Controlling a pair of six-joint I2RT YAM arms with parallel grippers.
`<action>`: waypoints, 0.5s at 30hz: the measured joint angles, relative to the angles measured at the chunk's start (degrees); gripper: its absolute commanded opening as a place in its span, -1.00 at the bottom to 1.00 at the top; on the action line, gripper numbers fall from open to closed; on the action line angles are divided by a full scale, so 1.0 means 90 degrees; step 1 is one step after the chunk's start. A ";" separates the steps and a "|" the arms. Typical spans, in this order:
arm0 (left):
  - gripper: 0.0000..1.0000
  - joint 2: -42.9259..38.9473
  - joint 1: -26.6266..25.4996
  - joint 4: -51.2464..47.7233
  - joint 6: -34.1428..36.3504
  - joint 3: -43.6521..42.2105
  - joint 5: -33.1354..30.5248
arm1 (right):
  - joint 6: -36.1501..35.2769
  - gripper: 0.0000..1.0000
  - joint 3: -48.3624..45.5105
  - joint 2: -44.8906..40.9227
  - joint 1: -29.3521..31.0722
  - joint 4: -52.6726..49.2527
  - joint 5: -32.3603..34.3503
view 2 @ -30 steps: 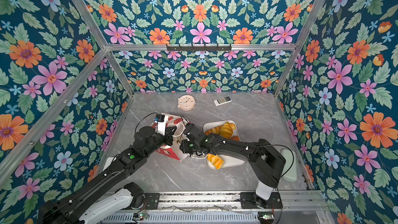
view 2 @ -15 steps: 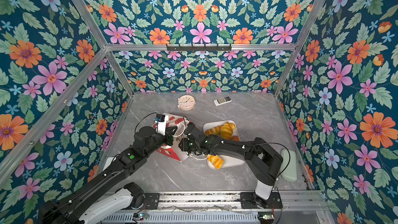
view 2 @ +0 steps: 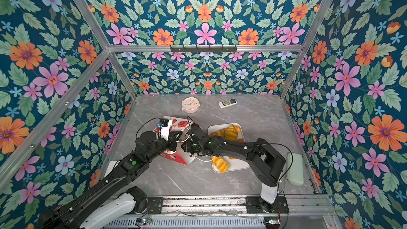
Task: Take the fake bread out of the paper bag
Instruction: 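Close the tongs on the ring-shaped bread inside the bag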
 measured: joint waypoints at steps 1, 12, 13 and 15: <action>-1.00 0.0000 0.0000 -0.0002 0.0000 0.0000 0.0005 | -0.0002 -0.14 -0.0002 -0.0005 0.0000 -0.0015 0.0002; -1.00 0.0000 -0.0002 -0.0175 0.0032 0.0095 0.0146 | -0.0146 -0.12 -0.0097 -0.0131 -0.0032 -0.0087 0.0163; -1.00 0.0010 -0.0002 -0.0182 0.0034 0.0102 0.0143 | -0.0148 -0.12 -0.0041 -0.0068 -0.0036 -0.0080 0.0138; -1.00 0.0070 0.0000 -0.0194 0.0046 0.0131 0.0134 | -0.0151 -0.12 0.0097 0.0097 -0.0044 -0.0085 0.0019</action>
